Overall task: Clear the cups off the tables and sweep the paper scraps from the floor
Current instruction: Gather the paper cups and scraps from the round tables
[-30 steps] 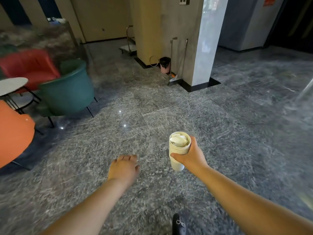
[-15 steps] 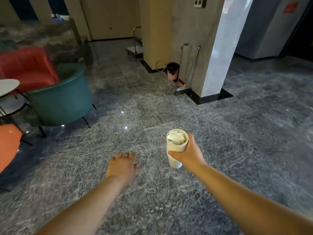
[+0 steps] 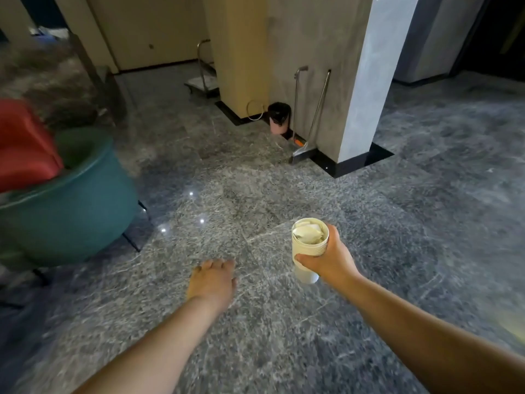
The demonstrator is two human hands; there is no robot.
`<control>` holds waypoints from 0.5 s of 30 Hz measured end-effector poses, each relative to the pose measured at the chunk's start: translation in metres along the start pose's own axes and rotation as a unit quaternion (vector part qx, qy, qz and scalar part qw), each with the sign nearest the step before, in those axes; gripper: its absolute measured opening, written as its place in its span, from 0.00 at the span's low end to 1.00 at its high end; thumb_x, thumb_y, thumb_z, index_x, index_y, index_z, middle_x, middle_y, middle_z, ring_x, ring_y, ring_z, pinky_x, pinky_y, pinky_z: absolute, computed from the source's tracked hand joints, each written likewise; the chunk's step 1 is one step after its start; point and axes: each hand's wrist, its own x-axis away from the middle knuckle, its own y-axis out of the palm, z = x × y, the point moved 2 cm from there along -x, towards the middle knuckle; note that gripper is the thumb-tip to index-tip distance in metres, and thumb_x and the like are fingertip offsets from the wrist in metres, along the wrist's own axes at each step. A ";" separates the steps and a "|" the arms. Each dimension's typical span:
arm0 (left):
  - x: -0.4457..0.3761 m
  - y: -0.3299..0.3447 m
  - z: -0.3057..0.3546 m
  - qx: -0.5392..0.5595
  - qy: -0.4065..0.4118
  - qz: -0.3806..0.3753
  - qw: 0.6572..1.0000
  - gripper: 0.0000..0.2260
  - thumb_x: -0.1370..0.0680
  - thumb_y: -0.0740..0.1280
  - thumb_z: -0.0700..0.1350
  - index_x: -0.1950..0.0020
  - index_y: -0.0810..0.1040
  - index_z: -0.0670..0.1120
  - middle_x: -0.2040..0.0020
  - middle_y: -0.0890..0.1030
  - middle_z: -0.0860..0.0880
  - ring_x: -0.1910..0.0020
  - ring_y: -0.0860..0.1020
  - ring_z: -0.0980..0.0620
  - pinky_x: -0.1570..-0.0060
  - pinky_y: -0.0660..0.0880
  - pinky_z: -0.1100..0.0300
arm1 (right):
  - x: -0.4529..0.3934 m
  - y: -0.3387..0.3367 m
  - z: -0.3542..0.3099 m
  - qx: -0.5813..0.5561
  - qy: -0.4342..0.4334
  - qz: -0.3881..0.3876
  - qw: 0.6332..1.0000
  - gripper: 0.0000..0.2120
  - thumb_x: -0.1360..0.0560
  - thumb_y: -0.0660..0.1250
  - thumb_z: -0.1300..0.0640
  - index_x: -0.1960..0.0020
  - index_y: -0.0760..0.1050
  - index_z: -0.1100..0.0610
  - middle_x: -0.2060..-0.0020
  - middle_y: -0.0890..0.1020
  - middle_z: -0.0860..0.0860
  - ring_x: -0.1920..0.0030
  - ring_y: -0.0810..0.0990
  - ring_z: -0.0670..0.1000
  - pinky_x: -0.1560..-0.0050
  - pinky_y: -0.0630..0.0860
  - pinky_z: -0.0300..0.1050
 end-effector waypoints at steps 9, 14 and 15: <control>-0.150 -0.013 -0.030 -0.024 0.041 -0.046 0.998 0.20 0.18 0.54 0.55 0.27 0.64 0.50 0.29 0.70 0.49 0.29 0.65 0.45 0.33 0.65 0.49 | -0.139 0.039 -0.016 -0.010 0.044 0.024 0.999 0.31 0.38 0.77 0.49 0.43 0.63 0.38 0.53 0.76 0.37 0.51 0.78 0.46 0.52 0.74 0.46; -0.264 -0.037 -0.041 -0.020 0.035 -0.028 0.999 0.19 0.17 0.53 0.54 0.28 0.65 0.51 0.30 0.71 0.49 0.30 0.66 0.46 0.34 0.64 0.50 | -0.255 0.054 -0.028 -0.004 0.042 0.020 0.999 0.31 0.38 0.78 0.50 0.41 0.64 0.43 0.55 0.75 0.37 0.54 0.77 0.44 0.54 0.72 0.43; -0.288 -0.044 -0.043 -0.016 0.030 -0.024 0.999 0.19 0.17 0.53 0.54 0.28 0.65 0.51 0.30 0.71 0.50 0.30 0.65 0.46 0.33 0.64 0.50 | -0.280 0.055 -0.033 -0.004 0.042 0.017 0.999 0.32 0.38 0.78 0.50 0.41 0.65 0.44 0.54 0.76 0.38 0.52 0.77 0.45 0.54 0.73 0.44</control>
